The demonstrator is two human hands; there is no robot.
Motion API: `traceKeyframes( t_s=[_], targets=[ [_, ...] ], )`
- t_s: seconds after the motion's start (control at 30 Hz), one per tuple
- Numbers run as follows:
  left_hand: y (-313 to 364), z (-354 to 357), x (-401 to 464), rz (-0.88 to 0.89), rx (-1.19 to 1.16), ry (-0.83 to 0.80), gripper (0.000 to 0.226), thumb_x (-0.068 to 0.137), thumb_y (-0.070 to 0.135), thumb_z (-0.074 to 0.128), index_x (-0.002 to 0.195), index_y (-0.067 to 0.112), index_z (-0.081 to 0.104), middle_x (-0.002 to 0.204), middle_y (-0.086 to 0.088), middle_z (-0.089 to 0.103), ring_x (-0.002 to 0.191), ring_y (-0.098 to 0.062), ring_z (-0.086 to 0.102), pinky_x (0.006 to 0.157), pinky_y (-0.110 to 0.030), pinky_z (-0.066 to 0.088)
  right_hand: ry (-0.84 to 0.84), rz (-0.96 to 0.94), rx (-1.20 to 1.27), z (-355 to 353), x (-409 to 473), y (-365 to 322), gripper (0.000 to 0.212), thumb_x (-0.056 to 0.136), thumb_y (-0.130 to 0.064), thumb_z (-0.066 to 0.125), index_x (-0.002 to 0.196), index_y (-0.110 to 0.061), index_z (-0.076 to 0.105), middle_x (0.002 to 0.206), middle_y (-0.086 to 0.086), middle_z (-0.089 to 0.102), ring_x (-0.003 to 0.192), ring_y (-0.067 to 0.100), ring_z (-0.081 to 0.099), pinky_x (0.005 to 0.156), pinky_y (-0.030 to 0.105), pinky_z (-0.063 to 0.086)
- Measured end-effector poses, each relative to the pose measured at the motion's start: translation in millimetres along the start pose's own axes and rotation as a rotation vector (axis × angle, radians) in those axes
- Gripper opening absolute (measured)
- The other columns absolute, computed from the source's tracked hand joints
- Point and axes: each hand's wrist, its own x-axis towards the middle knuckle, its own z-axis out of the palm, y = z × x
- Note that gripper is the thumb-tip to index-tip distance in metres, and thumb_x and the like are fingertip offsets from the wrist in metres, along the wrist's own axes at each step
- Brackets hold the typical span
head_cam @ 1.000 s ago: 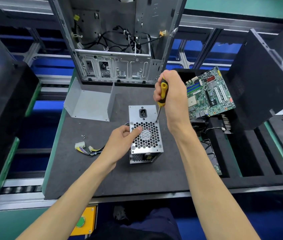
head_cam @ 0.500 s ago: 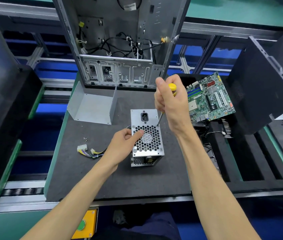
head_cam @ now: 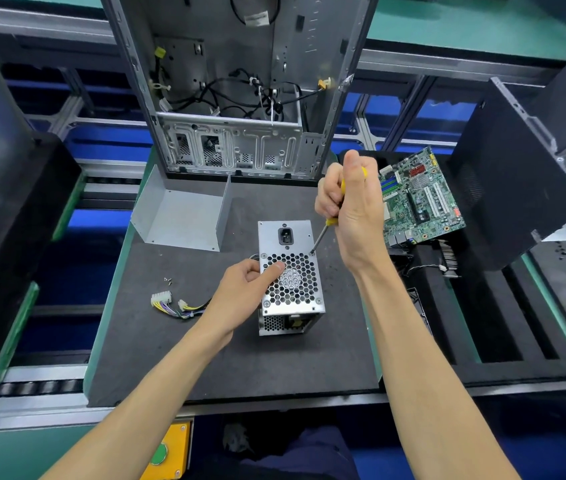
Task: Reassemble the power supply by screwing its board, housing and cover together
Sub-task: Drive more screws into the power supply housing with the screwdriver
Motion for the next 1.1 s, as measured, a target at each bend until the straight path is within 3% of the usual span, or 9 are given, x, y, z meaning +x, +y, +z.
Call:
traceKeyframes(
  t_s=[0.23, 0.37, 0.47, 0.63, 0.73, 0.9, 1.0, 1.03, 1.1],
  targets=[
    [1.3, 0.5, -1.1, 0.007, 0.015, 0.002, 0.029, 0.093, 0.042, 0.068, 0.098, 0.013, 0.067, 0.075, 0.007, 0.077, 0.058, 0.001, 0.067, 0.049, -0.007, 0.042, 0.028, -0.023, 0.037, -1.1, -2.2, -0.6, 0.035, 0.091, -0.043, 0.059, 0.080, -0.014, 0.044, 0.066, -0.008, 0.051, 0.057, 0.013, 0.048, 0.055, 0.027, 0.041],
    [1.0, -1.0, -1.3, 0.005, 0.021, -0.005, 0.031, 0.092, 0.043, 0.068, 0.101, 0.013, 0.068, 0.086, 0.004, 0.079, 0.071, -0.003, 0.072, 0.054, -0.009, 0.045, -0.033, -0.070, -0.040, 0.5, -3.6, 0.7, 0.037, 0.101, -0.039, 0.048, 0.075, -0.023, 0.066, 0.071, -0.002, 0.063, 0.064, 0.018, 0.059, 0.061, 0.027, 0.047],
    [1.3, -1.5, -1.6, 0.003, 0.020, -0.014, 0.031, 0.092, 0.044, 0.068, 0.101, 0.014, 0.068, 0.087, 0.004, 0.079, 0.074, -0.004, 0.073, 0.058, -0.010, 0.047, -0.070, -0.050, -0.062, 0.5, -2.1, -1.5, 0.044, 0.109, -0.036, 0.035, 0.100, -0.019, 0.075, 0.073, -0.001, 0.064, 0.061, 0.015, 0.057, 0.061, 0.024, 0.047],
    [0.0, -2.4, -0.4, -0.004, 0.028, -0.026, 0.032, 0.092, 0.047, 0.068, 0.102, 0.017, 0.068, 0.089, 0.004, 0.079, 0.081, -0.008, 0.075, 0.069, -0.020, 0.049, -0.144, 0.035, -0.013, -5.2, 4.7, -1.0, 0.050, 0.108, -0.042, 0.029, 0.130, -0.015, 0.065, 0.067, -0.006, 0.038, 0.056, 0.012, 0.030, 0.057, 0.026, 0.031],
    [0.0, -3.4, -0.5, 0.002, 0.023, -0.024, 0.033, 0.091, 0.046, 0.069, 0.102, 0.016, 0.068, 0.087, 0.004, 0.079, 0.072, -0.003, 0.072, 0.055, -0.009, 0.046, -0.180, 0.038, -0.008, -5.8, 0.5, 0.0, 0.046, 0.108, -0.034, 0.028, 0.129, -0.012, 0.063, 0.073, -0.005, 0.043, 0.063, 0.013, 0.035, 0.063, 0.027, 0.033],
    [-0.5, -4.0, -0.2, -0.002, 0.028, -0.023, 0.033, 0.091, 0.047, 0.069, 0.100, 0.016, 0.068, 0.087, 0.004, 0.079, 0.072, -0.004, 0.073, 0.055, -0.009, 0.045, -0.158, -0.075, -0.144, -2.0, -8.9, -2.4, 0.008, 0.102, -0.010, 0.056, 0.106, -0.010, 0.049, 0.089, 0.002, 0.071, 0.075, 0.021, 0.067, 0.070, 0.031, 0.054],
    [0.6, -3.5, -0.3, -0.004, 0.036, -0.026, 0.033, 0.090, 0.049, 0.069, 0.100, 0.017, 0.068, 0.086, 0.005, 0.079, 0.073, -0.004, 0.073, 0.059, -0.012, 0.046, -0.146, -0.088, -0.164, -0.7, -10.7, -4.8, 0.013, 0.101, -0.011, 0.057, 0.104, -0.013, 0.044, 0.075, 0.000, 0.061, 0.063, 0.014, 0.055, 0.060, 0.025, 0.046],
    [0.9, -3.6, -0.3, -0.006, 0.039, -0.026, 0.034, 0.090, 0.050, 0.069, 0.100, 0.018, 0.069, 0.086, 0.005, 0.079, 0.074, -0.005, 0.073, 0.062, -0.015, 0.046, -0.158, -0.079, -0.172, 0.1, -11.1, -5.7, 0.009, 0.102, -0.017, 0.053, 0.108, -0.014, 0.047, 0.075, -0.001, 0.055, 0.064, 0.013, 0.049, 0.061, 0.024, 0.043],
    [0.3, -4.8, -0.6, -0.012, 0.036, -0.033, 0.033, 0.090, 0.050, 0.069, 0.101, 0.019, 0.069, 0.088, 0.005, 0.079, 0.079, -0.007, 0.074, 0.068, -0.021, 0.048, -0.156, -0.039, -0.191, 1.4, -11.5, -5.8, 0.024, 0.106, -0.028, 0.039, 0.120, -0.019, 0.055, 0.080, -0.003, 0.052, 0.070, 0.013, 0.044, 0.066, 0.025, 0.040]
  ],
)
